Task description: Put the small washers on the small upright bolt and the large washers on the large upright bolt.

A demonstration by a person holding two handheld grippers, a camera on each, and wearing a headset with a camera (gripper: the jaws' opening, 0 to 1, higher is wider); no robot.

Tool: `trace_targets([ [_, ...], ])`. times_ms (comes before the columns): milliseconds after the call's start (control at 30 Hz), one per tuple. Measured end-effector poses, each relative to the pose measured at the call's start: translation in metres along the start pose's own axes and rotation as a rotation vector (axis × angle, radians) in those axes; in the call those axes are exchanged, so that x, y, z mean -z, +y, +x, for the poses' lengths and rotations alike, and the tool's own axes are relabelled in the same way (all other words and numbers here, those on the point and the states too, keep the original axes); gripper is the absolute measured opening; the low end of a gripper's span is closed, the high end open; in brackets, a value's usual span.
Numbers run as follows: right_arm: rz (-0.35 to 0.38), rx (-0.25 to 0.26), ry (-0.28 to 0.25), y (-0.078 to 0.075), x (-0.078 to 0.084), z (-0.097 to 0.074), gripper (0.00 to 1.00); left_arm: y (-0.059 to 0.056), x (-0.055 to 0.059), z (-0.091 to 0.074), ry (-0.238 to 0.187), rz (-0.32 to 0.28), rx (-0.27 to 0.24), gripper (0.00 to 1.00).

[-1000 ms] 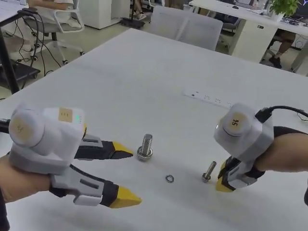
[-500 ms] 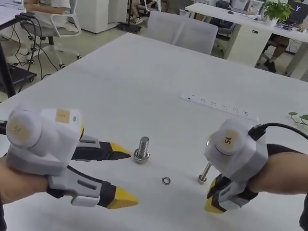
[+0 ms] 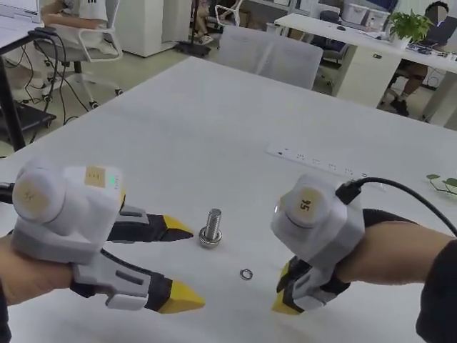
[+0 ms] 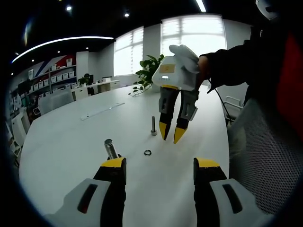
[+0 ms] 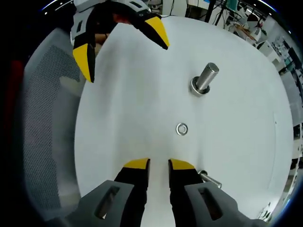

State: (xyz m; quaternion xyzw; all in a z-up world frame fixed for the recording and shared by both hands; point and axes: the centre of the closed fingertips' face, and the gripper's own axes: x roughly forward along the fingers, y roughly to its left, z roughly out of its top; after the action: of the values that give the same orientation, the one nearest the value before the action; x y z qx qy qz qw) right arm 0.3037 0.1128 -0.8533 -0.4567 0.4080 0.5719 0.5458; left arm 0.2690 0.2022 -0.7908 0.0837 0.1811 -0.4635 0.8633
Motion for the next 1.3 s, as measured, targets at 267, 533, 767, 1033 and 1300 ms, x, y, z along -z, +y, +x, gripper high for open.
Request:
trace_targets([
  [267,-0.042,0.012,-0.003,-0.011,-0.023,0.005,0.18,0.001,0.001,-0.001,0.001,-0.002,-0.002,0.56],
  [533,-0.052,0.022,0.024,-0.026,-0.033,0.016,0.18,0.001,0.002,-0.002,0.001,-0.006,-0.001,0.56],
  [767,-0.045,0.017,0.035,-0.030,-0.033,0.024,0.19,0.001,0.002,-0.002,-0.001,-0.007,0.001,0.56],
  [1033,-0.034,0.011,0.041,-0.033,-0.033,0.029,0.21,0.001,0.002,-0.002,-0.001,-0.007,0.003,0.56],
  [1300,-0.034,0.008,0.043,-0.033,-0.034,0.031,0.21,0.002,0.001,-0.003,-0.008,-0.008,-0.003,0.56],
])
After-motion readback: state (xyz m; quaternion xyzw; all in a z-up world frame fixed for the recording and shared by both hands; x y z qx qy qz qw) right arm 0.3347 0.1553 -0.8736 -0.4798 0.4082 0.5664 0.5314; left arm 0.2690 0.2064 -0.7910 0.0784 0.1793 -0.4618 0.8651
